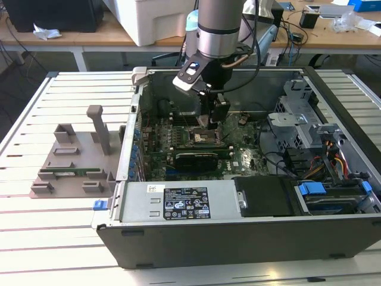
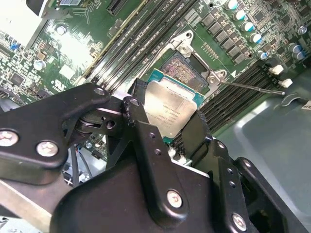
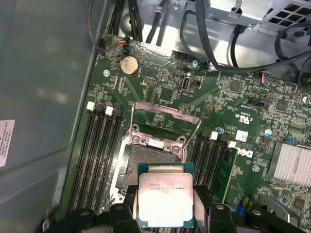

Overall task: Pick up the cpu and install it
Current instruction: 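Place the cpu into insertion slot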

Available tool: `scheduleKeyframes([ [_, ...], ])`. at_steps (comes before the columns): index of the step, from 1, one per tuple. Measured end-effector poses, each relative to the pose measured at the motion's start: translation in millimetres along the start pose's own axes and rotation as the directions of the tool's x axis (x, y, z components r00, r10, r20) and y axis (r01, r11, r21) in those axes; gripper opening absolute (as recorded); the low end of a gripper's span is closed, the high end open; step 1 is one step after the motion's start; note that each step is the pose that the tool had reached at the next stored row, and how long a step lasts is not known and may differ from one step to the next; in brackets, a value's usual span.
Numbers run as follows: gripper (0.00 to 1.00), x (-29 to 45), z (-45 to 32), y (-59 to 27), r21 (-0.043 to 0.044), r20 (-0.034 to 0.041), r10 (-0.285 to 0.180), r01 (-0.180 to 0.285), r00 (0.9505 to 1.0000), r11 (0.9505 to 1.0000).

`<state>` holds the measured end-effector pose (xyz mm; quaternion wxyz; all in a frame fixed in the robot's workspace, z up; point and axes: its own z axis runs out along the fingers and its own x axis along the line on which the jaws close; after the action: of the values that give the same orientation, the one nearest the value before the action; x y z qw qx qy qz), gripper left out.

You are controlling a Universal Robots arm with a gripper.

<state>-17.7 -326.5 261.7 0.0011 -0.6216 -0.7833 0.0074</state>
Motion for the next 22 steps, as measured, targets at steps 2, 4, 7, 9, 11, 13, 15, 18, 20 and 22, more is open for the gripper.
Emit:
scheduleKeyframes([
  [2,0.54,0.0,0.0,0.0,0.0001,-0.0002,0.016,-0.016,0.9999,0.9999],
  [4,0.54,0.0,0.0,0.0,0.0002,-0.0005,0.035,-0.035,0.9994,0.9994],
  [7,0.54,-0.1,0.0,0.3,0.0007,0.0005,0.057,-0.057,0.9984,0.9984],
  [9,0.54,-0.1,0.0,0.3,0.0009,0.0009,0.07,-0.07,0.9975,0.9975],
  [11,0.54,-0.1,0.0,0.3,0.001,0.0007,0.089,-0.089,0.9961,0.9961],
  [13,0.54,0.0,0.0,0.3,0.0012,0.0004,0.109,-0.109,0.994,0.994],
  [15,0.54,-0.1,0.0,0.3,0.0014,0.0002,0.127,-0.127,0.9919,0.9919],
  [18,0.54,-0.1,0.0,0.3,0.0015,0.0,0.138,-0.138,0.9904,0.9904],
  [20,0.54,-0.1,0.0,0.3,0.0016,0.0,0.151,-0.151,0.9885,0.9885],
  [22,0.54,-0.1,0.0,0.3,0.0018,-0.0003,0.172,-0.172,0.985,0.985],
])
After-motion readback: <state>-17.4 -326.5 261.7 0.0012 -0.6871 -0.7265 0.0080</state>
